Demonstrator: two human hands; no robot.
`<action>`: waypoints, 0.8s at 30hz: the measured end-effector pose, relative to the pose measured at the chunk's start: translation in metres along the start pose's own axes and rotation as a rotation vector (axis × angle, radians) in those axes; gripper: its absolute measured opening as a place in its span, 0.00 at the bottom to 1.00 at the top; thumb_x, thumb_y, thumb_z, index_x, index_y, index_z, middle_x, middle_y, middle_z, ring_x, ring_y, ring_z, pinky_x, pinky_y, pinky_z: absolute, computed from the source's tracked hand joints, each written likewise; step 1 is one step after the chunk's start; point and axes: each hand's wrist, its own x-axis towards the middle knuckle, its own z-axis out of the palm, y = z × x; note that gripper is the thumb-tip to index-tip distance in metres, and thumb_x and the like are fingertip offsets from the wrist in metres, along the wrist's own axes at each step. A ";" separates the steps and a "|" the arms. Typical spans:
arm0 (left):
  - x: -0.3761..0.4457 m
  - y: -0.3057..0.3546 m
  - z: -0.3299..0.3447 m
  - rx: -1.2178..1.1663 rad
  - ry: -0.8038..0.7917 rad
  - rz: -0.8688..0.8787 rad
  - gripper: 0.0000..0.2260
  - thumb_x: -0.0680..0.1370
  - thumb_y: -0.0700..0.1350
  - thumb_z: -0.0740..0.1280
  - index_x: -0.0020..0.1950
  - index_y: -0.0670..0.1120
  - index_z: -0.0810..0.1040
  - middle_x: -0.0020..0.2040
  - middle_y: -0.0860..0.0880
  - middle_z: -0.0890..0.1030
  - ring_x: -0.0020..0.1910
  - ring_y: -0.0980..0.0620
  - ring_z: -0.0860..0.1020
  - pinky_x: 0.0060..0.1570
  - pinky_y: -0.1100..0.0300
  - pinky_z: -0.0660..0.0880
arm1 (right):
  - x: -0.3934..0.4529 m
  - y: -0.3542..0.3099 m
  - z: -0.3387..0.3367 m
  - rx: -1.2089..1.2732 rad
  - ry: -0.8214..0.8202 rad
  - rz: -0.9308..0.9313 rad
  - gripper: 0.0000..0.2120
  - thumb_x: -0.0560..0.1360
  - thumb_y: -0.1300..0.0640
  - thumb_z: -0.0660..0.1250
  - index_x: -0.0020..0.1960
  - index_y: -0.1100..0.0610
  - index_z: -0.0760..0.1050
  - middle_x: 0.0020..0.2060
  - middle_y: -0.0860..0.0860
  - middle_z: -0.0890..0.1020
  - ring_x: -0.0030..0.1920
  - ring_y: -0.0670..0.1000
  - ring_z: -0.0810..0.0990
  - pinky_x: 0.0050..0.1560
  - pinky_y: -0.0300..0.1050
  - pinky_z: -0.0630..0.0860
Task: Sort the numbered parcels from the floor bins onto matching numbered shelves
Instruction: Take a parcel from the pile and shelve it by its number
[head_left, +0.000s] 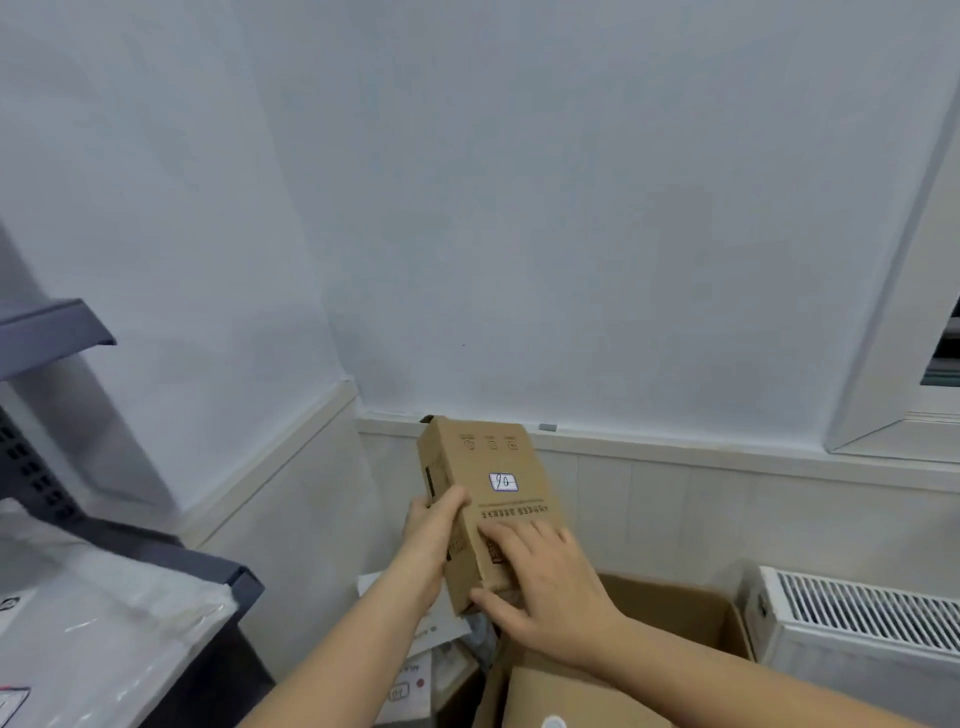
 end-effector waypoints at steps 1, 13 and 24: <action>0.001 0.001 -0.001 -0.023 0.021 0.007 0.34 0.58 0.51 0.70 0.62 0.39 0.74 0.48 0.39 0.83 0.39 0.46 0.81 0.34 0.58 0.76 | 0.002 0.005 -0.004 0.052 -0.008 0.001 0.28 0.72 0.34 0.60 0.65 0.51 0.71 0.57 0.44 0.77 0.55 0.48 0.75 0.54 0.43 0.69; -0.055 0.000 -0.001 -0.214 0.120 0.063 0.12 0.73 0.41 0.56 0.49 0.40 0.77 0.38 0.42 0.83 0.40 0.42 0.80 0.45 0.51 0.75 | 0.057 0.044 -0.041 1.131 -0.346 0.706 0.24 0.78 0.42 0.62 0.68 0.54 0.68 0.56 0.54 0.82 0.49 0.50 0.83 0.46 0.42 0.79; -0.103 0.030 -0.027 0.679 0.520 0.378 0.42 0.72 0.61 0.70 0.79 0.48 0.54 0.77 0.47 0.60 0.75 0.48 0.60 0.72 0.49 0.61 | 0.106 0.050 -0.082 0.559 -0.968 0.043 0.30 0.71 0.43 0.74 0.69 0.45 0.69 0.49 0.49 0.82 0.42 0.48 0.85 0.45 0.41 0.81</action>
